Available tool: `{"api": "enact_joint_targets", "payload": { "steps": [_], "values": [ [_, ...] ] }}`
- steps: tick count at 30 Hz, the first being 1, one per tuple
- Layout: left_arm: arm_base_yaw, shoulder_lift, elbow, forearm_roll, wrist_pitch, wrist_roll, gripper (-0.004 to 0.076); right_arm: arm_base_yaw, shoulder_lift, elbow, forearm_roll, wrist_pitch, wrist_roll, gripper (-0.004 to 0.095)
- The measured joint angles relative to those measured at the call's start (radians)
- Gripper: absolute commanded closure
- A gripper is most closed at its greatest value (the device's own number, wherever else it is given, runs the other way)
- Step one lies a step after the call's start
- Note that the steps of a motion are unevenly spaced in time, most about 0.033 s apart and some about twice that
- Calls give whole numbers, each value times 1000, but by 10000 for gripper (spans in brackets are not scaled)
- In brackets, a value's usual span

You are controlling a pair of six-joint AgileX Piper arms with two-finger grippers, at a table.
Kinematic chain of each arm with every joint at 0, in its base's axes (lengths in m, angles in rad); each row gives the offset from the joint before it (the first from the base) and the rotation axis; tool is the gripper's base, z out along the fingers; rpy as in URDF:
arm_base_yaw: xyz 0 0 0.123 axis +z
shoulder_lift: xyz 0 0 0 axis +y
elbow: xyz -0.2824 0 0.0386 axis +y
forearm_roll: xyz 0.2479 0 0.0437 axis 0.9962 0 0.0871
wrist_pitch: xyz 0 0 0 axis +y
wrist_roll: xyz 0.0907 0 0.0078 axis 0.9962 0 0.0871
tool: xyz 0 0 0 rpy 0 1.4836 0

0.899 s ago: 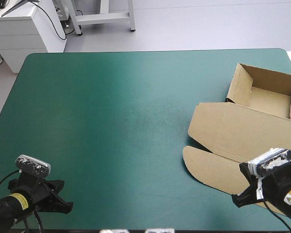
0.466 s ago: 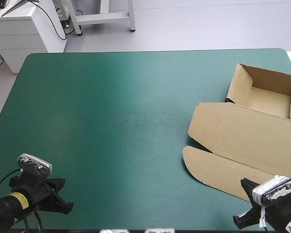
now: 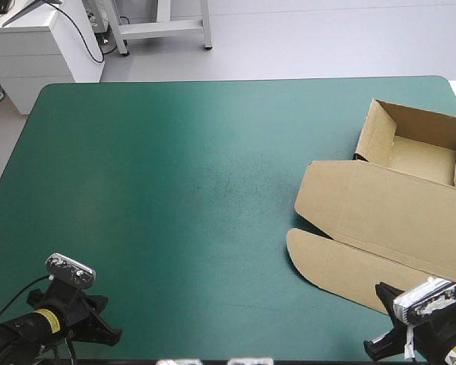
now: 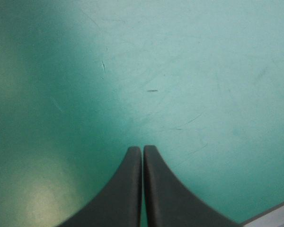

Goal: Fold the box

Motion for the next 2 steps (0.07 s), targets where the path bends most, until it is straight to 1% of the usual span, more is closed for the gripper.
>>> {"api": "enact_joint_targets", "payload": {
  "steps": [2],
  "values": [
    [0,0,1,0,-11,0,731,0,0,19,0,2,-1,923]
  ]
}}
